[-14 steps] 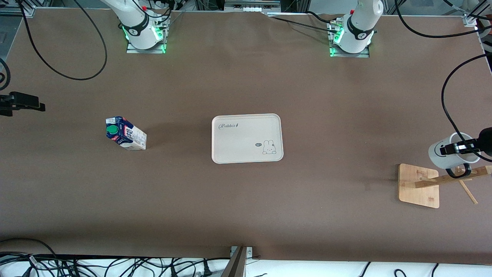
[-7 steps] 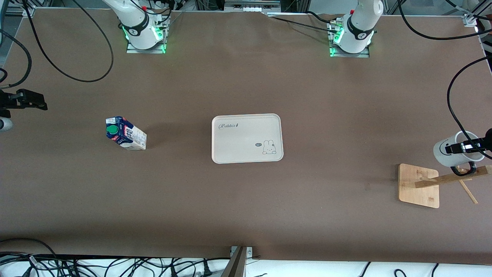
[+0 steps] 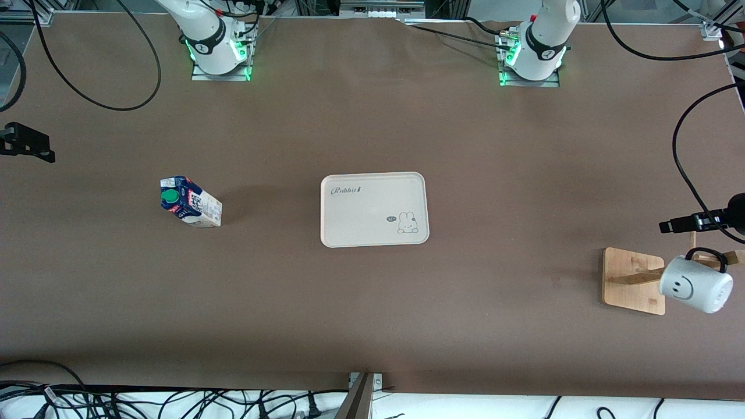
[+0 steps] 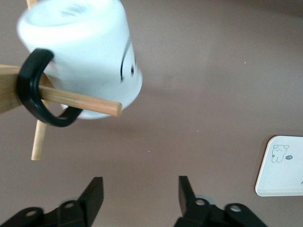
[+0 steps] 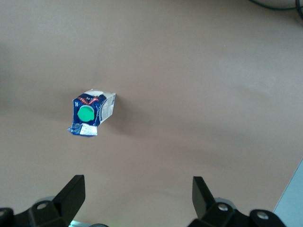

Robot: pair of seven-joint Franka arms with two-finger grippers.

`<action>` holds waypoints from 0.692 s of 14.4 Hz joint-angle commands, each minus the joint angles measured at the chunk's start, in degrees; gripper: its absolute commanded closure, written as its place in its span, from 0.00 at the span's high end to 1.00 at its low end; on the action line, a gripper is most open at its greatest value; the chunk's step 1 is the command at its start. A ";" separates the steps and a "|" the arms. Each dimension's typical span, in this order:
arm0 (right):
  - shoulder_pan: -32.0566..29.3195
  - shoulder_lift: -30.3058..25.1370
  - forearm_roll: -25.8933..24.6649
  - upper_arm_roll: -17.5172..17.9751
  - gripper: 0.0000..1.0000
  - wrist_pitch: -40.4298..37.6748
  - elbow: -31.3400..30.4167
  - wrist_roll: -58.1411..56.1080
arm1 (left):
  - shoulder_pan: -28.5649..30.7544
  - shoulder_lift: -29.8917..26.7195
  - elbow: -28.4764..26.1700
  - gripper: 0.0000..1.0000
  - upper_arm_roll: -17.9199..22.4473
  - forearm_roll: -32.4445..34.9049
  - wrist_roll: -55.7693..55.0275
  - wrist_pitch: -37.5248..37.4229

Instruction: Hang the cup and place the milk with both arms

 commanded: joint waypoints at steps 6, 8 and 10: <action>-1.98 -1.81 2.43 2.56 1.00 -1.12 -1.69 13.85 | -9.35 -5.39 -0.13 1.00 -0.32 10.59 0.88 -5.44; -3.39 -1.90 2.70 3.71 1.00 -0.94 -2.12 13.93 | -10.59 -5.93 -0.14 1.00 -0.14 12.73 1.15 -5.62; -3.04 -1.73 2.35 3.72 1.00 -1.21 -1.95 14.11 | -10.85 -8.28 -3.80 1.00 0.82 12.20 5.07 -2.39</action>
